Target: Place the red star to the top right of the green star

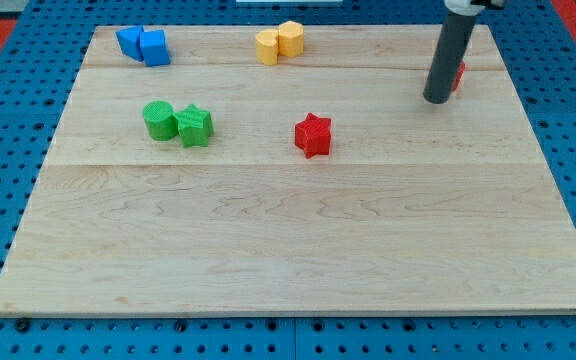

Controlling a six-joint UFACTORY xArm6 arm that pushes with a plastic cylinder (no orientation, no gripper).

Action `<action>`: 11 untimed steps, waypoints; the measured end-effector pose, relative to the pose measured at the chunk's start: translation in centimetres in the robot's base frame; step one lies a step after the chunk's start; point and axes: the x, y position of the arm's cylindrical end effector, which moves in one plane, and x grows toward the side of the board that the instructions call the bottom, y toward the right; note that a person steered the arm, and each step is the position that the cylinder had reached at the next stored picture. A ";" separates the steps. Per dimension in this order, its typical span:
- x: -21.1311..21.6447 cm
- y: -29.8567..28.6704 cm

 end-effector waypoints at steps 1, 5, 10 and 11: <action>-2.5 1.8; -0.5 1.9; 4.8 -20.8; 5.1 -23.0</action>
